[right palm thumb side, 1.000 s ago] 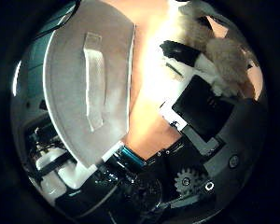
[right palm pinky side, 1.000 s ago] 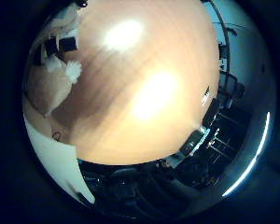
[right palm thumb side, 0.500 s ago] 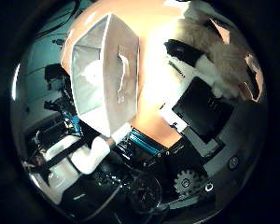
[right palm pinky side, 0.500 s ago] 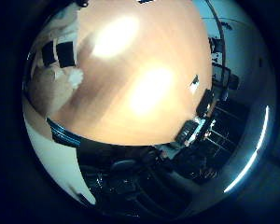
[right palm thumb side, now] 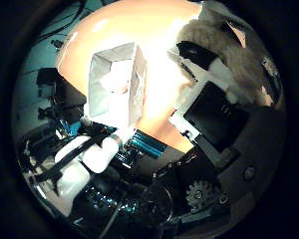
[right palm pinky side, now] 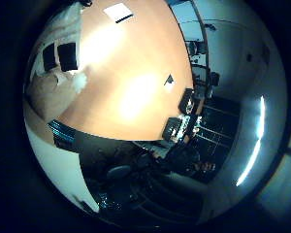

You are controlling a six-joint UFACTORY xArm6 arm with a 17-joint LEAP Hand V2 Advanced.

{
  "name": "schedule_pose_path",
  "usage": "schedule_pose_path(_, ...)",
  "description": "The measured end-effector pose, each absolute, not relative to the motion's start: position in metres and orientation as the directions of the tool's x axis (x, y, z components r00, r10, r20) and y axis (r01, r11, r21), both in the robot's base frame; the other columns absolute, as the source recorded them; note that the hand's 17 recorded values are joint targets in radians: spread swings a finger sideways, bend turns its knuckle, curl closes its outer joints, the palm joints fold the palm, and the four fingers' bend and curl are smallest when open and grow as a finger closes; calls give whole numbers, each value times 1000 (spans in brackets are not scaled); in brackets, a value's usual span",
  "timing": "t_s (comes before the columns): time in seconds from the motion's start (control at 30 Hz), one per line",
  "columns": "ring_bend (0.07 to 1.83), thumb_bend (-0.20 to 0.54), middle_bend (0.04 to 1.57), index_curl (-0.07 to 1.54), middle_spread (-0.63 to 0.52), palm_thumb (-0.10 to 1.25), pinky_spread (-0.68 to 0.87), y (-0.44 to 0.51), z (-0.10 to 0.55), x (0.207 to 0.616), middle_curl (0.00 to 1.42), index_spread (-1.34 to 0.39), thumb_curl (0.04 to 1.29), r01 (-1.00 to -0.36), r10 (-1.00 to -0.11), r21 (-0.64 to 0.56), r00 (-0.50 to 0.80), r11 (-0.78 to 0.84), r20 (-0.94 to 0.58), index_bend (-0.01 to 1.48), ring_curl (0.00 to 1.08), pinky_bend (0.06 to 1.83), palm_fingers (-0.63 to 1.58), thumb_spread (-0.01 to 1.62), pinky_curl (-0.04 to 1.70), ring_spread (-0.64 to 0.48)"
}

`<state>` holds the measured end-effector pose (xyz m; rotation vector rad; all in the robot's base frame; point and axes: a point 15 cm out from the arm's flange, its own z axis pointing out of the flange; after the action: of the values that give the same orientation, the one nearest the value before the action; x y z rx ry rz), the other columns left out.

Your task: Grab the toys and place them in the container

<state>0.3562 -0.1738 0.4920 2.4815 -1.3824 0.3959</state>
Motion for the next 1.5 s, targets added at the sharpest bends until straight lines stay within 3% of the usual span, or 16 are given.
schedule_pose_path(0.5, 1317, -15, 1101, 933, -235, 1018, -261, -40, 570, 338, 1042, -332, 622, -752, -740, -95, 604, -652, 295, 930, 765, 1205, 1085, 1025, 880, -247)
schedule_pose_path(1.27, 1317, -16, 1099, 927, -239, 1016, -253, 68, 561, 321, 1055, -325, 630, -650, -670, -161, 718, -743, 190, 935, 770, 1213, 1081, 1014, 881, -248)
schedule_pose_path(1.5, 1324, -31, 1070, 929, -247, 915, -262, 75, 537, 312, 1058, -332, 588, -649, -665, -148, 733, -746, 144, 895, 764, 1209, 1061, 1054, 875, -248)
